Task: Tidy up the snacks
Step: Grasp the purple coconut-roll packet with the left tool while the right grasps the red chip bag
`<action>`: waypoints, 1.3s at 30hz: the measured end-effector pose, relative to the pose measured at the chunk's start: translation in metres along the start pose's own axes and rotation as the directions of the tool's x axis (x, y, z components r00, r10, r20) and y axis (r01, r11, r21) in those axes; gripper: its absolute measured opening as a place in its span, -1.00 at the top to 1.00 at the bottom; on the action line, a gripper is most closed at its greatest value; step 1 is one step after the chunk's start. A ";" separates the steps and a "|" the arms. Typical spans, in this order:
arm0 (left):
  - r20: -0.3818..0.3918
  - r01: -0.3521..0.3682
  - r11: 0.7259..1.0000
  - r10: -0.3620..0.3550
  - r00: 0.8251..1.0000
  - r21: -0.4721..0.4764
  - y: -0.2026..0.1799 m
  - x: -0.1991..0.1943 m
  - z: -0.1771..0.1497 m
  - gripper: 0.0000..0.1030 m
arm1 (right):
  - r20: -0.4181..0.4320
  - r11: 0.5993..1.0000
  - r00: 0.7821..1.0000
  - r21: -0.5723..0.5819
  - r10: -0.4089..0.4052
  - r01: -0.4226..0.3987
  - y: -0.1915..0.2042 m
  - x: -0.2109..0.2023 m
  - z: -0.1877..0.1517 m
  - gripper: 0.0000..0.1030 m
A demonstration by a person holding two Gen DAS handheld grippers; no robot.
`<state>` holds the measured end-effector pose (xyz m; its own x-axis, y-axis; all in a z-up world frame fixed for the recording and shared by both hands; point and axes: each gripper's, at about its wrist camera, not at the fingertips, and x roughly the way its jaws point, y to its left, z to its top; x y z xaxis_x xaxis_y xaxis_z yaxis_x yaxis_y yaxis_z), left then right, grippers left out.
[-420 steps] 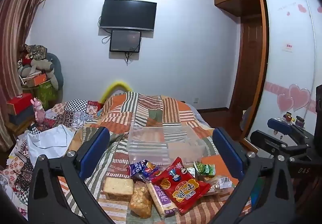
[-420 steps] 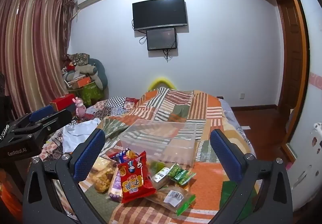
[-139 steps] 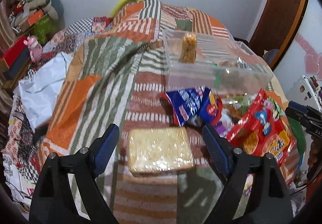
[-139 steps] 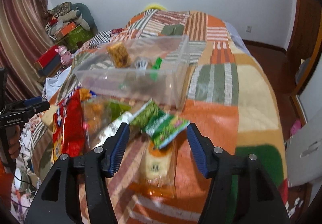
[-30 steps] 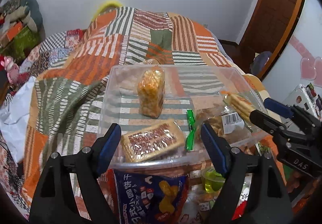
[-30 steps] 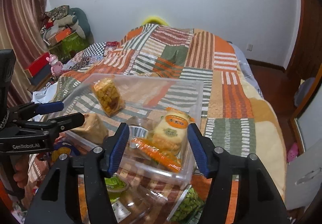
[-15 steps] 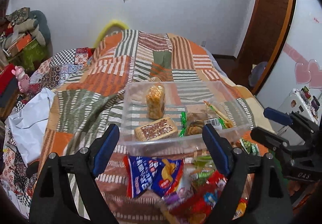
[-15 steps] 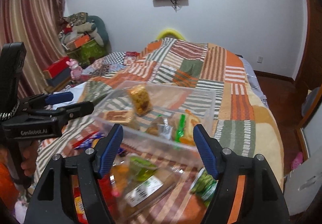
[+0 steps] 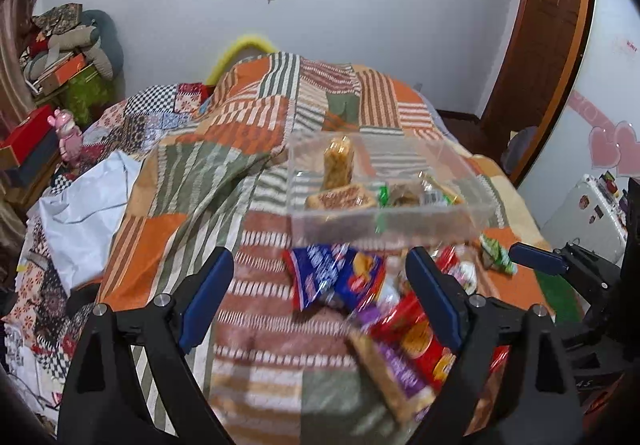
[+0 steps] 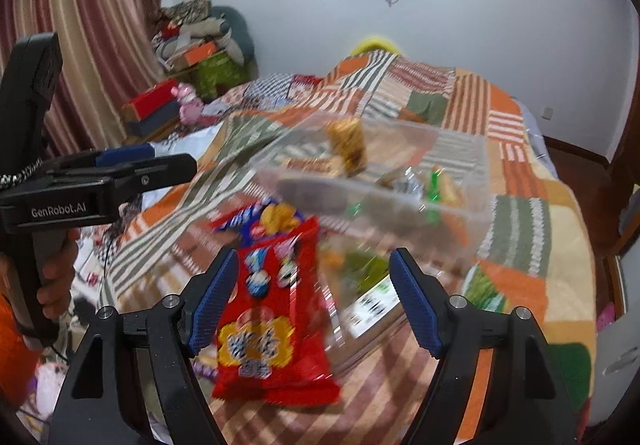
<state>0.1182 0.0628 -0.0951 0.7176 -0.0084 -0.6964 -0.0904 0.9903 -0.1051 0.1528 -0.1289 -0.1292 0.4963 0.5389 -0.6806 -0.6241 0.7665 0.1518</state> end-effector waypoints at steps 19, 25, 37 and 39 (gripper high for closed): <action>-0.144 0.011 0.999 -0.016 0.989 -0.037 0.004 0.017 -0.059 -0.72 | -0.104 0.998 0.994 -0.057 0.015 -0.021 0.015 0.033 -0.030 -0.09; -0.174 0.038 0.999 -0.042 0.984 -0.028 -0.012 0.023 -0.065 -0.72 | -0.071 0.999 0.997 -0.005 0.042 -0.042 0.005 0.015 -0.035 0.34; -0.265 0.064 0.998 -0.065 0.962 -0.013 -0.046 0.059 -0.080 -0.72 | 0.002 0.998 1.000 0.065 0.023 -0.023 -0.021 -0.017 -0.038 0.45; -0.256 0.053 0.998 -0.055 0.965 -0.017 -0.045 0.063 -0.083 -0.70 | 0.012 0.997 1.000 0.080 0.014 -0.015 -0.027 -0.021 -0.037 0.45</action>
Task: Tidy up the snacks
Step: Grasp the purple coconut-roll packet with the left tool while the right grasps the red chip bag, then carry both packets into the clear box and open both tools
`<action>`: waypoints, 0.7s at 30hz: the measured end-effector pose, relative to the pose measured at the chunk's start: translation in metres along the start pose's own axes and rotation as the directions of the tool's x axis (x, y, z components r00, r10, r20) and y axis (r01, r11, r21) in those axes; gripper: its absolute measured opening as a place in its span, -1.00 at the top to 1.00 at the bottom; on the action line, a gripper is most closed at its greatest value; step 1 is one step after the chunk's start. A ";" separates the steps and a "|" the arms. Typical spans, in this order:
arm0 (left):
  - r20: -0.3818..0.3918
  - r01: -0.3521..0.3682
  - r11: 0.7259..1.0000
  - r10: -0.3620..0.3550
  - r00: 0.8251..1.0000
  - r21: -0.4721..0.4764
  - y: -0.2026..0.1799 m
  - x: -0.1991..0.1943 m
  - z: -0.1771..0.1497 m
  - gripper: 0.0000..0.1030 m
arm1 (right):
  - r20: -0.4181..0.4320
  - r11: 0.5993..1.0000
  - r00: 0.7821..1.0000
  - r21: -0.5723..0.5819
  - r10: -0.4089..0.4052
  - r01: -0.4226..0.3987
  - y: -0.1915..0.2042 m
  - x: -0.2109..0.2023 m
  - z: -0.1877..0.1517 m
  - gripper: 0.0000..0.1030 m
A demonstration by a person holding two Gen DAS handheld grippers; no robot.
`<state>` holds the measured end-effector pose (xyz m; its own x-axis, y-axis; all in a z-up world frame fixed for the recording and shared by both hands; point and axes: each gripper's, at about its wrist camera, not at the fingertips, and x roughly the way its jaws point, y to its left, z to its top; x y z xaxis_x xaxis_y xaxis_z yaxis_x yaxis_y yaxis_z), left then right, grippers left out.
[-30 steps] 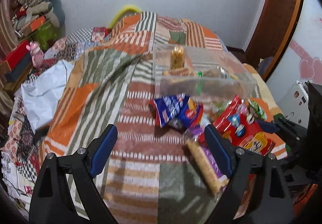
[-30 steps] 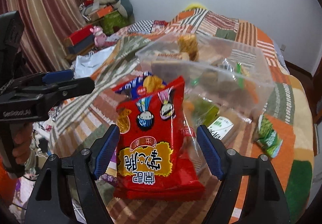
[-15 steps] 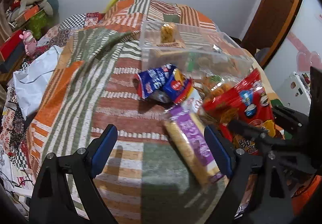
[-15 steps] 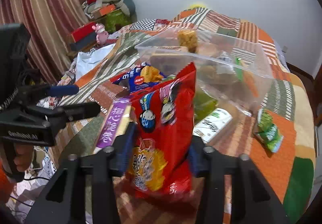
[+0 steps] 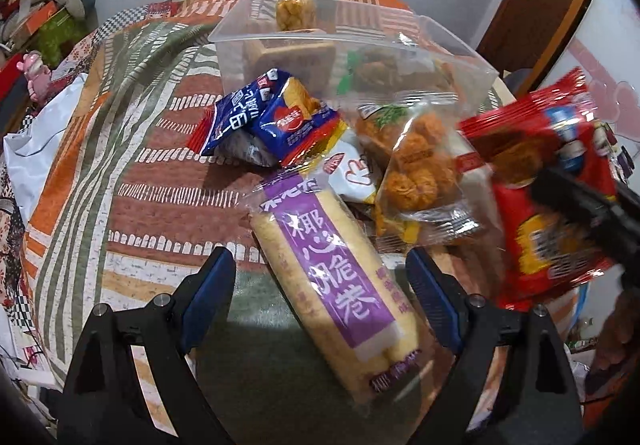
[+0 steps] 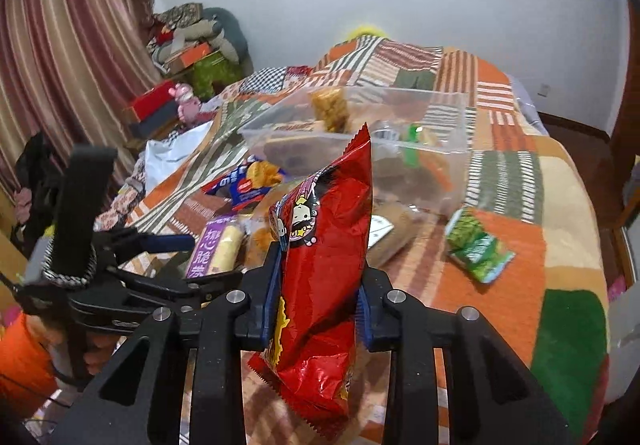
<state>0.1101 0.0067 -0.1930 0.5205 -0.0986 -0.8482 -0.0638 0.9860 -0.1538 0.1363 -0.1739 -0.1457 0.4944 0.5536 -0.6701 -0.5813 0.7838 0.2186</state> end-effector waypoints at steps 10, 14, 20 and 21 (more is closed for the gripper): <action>0.017 -0.010 1.000 0.009 1.000 0.004 0.014 -0.006 -0.009 0.14 | 0.053 0.997 0.998 0.072 -0.021 0.017 -0.021 -0.015 0.009 0.50; 0.053 -0.018 1.000 0.018 0.998 0.012 0.017 -0.018 -0.007 0.14 | 0.072 0.997 0.997 0.077 -0.027 0.021 -0.024 -0.020 0.014 0.50; 0.129 -0.016 1.000 0.015 0.992 0.006 0.019 -0.043 0.008 0.15 | 0.101 0.996 0.994 0.089 -0.037 0.028 -0.030 -0.024 0.024 0.50; 0.140 -0.016 1.000 0.015 0.990 0.008 0.018 -0.046 0.011 0.15 | 0.105 0.996 0.994 0.090 -0.040 0.030 -0.031 -0.025 0.026 0.50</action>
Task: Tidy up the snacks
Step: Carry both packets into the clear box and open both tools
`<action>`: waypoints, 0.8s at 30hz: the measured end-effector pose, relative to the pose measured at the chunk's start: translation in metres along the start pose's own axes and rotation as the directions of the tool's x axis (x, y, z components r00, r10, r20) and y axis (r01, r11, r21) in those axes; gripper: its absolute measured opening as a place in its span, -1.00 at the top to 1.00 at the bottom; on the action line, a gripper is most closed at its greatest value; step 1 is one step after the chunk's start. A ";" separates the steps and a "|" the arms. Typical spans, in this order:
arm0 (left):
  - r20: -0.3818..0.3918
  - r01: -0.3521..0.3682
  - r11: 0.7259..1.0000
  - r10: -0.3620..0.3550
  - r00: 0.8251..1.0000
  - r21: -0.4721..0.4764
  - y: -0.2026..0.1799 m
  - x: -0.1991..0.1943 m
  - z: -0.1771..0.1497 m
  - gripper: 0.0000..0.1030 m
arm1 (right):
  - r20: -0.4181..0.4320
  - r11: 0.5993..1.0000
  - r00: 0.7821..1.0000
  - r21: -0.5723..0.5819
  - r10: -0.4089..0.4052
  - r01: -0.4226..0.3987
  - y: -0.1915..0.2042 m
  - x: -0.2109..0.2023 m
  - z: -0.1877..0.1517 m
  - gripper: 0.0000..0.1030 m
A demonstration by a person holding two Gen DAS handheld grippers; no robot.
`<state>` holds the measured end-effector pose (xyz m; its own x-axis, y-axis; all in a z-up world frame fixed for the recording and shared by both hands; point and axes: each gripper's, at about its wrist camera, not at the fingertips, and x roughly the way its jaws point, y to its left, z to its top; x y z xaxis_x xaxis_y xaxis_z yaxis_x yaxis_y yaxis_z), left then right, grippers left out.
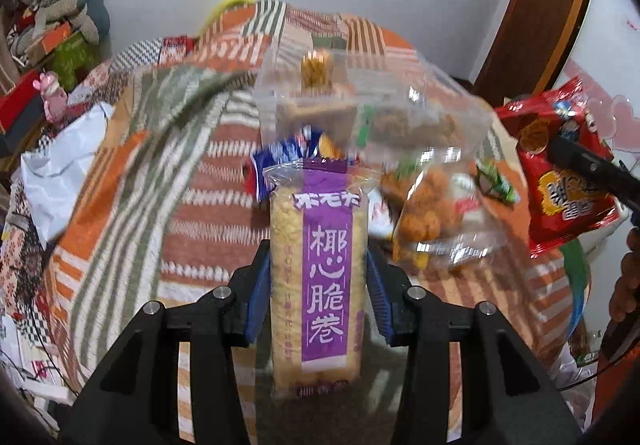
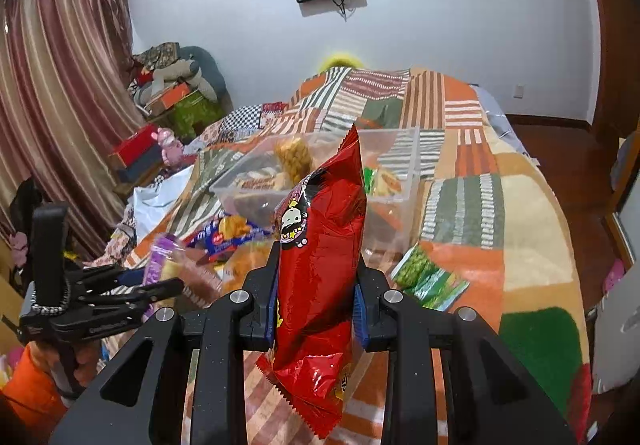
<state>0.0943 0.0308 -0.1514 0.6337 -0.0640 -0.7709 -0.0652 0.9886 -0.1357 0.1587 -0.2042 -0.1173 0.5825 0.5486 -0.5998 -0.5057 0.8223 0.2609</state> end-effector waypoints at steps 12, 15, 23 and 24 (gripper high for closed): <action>0.133 0.022 1.000 -0.023 0.991 0.004 0.001 -0.018 0.056 0.29 | 0.080 1.000 0.997 0.010 -0.006 0.005 -0.003 0.001 0.036 0.50; 0.166 0.017 1.000 -0.018 0.986 0.013 0.001 -0.021 0.069 0.29 | 0.093 1.000 0.996 0.014 -0.001 0.000 -0.004 0.006 0.044 0.50; 0.212 0.011 1.000 -0.014 0.977 0.012 0.003 -0.015 0.103 0.29 | 0.107 1.000 0.994 0.025 0.011 -0.014 -0.003 0.026 0.064 0.50; 0.214 0.009 1.000 -0.011 0.977 0.013 0.003 -0.013 0.106 0.29 | 0.107 1.000 0.994 0.027 0.011 -0.014 -0.003 0.029 0.066 0.50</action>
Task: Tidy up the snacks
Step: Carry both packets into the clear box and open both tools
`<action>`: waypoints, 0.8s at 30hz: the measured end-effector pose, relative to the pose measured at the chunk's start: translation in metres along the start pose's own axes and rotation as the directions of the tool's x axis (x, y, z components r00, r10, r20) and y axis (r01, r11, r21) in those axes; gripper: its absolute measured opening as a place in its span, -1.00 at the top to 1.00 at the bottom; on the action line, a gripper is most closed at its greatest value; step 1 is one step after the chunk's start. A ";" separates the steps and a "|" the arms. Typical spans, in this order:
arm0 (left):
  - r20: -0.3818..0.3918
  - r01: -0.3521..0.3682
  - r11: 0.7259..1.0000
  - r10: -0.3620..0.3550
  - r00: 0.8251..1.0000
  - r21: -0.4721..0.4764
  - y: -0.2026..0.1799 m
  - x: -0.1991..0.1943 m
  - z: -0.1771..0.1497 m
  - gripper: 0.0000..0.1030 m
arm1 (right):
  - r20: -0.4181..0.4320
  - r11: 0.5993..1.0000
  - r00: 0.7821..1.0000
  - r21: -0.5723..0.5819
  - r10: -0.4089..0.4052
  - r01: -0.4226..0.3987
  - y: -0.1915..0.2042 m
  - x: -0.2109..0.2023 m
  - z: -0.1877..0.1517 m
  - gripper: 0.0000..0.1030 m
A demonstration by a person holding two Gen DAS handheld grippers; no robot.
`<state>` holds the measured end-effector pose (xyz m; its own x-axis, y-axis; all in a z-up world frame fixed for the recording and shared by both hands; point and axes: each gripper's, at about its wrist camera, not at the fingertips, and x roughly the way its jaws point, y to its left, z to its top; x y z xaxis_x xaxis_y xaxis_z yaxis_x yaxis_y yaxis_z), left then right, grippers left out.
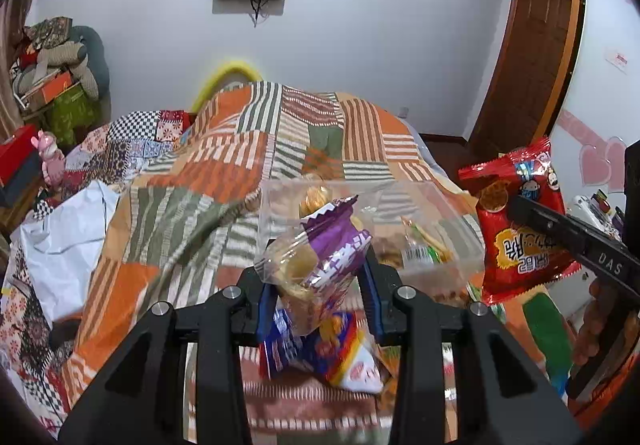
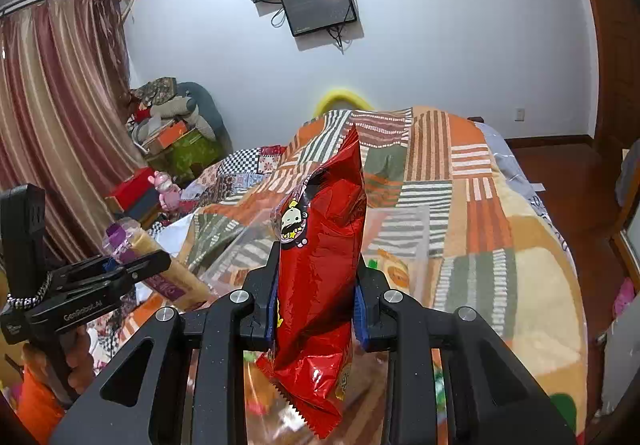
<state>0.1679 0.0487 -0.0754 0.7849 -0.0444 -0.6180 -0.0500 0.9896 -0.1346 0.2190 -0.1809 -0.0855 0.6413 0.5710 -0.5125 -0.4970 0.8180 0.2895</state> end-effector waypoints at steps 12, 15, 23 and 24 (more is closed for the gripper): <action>-0.020 -0.045 0.999 0.045 0.999 -0.016 0.012 0.056 0.035 0.29 | -0.052 1.000 0.999 0.019 -0.007 0.008 0.002 0.053 0.018 0.49; -0.032 -0.063 0.998 0.063 0.998 -0.004 0.013 0.073 0.038 0.29 | -0.080 1.000 0.997 0.014 -0.009 0.010 0.004 0.068 0.021 0.49; -0.056 -0.093 0.994 0.096 0.994 0.052 0.007 0.108 0.039 0.29 | -0.164 1.000 0.986 0.004 -0.022 0.023 0.008 0.102 0.019 0.49; -0.066 -0.091 0.994 0.095 0.993 0.053 0.007 0.112 0.039 0.29 | -0.178 1.000 0.984 -0.001 -0.025 0.025 0.009 0.106 0.018 0.49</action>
<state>0.2795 0.0559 -0.1155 0.7339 0.0405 -0.6781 -0.0885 0.9954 -0.0363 0.2932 -0.1116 -0.1231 0.5394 0.5291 -0.6551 -0.4810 0.8321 0.2760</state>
